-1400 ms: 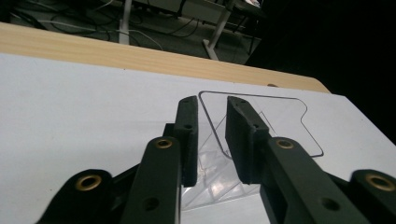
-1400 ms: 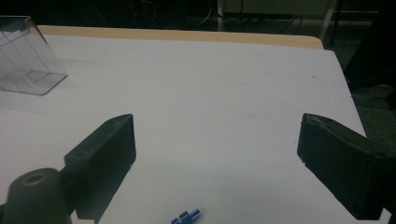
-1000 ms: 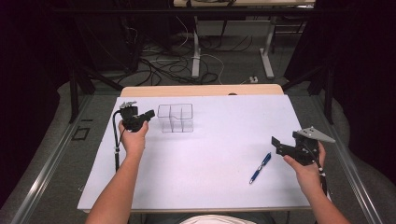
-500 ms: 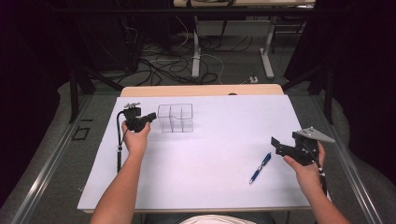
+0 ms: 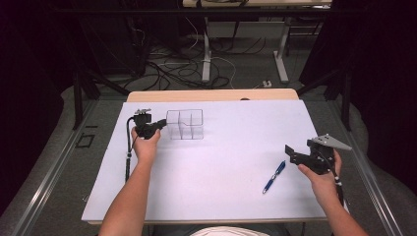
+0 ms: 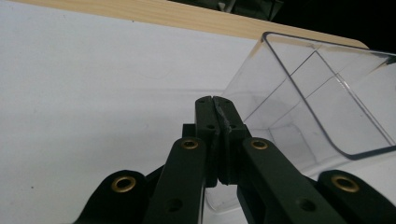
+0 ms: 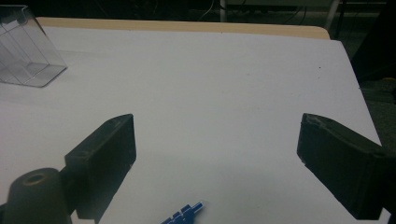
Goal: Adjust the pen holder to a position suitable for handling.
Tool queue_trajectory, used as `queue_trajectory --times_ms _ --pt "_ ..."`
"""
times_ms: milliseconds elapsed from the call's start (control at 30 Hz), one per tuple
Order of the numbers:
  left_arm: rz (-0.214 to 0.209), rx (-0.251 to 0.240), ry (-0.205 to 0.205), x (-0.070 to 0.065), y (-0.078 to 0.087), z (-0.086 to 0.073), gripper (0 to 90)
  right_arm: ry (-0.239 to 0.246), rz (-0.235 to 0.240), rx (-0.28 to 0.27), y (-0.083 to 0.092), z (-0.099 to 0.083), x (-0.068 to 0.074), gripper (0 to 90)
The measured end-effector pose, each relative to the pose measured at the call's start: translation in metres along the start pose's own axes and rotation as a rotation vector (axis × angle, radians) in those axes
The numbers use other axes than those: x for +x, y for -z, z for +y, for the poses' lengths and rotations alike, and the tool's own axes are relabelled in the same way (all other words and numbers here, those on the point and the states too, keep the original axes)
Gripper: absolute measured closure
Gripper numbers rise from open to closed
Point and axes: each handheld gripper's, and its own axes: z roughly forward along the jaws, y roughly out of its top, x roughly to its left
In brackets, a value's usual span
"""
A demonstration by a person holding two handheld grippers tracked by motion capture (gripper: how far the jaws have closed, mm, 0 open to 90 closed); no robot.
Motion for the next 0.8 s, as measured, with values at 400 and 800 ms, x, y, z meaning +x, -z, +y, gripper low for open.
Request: queue_trajectory --times_ms 400,800 --pt "-0.037 -0.027 -0.027 -0.0002 -0.0066 -0.0011 89.8 0.003 0.002 0.006 -0.0003 -0.0004 -0.0011 11.4" --pt "-0.039 -0.027 -0.023 -0.004 -0.0075 -0.0017 90.0 0.0 0.006 0.001 -0.002 -0.0008 -0.0011 11.8"
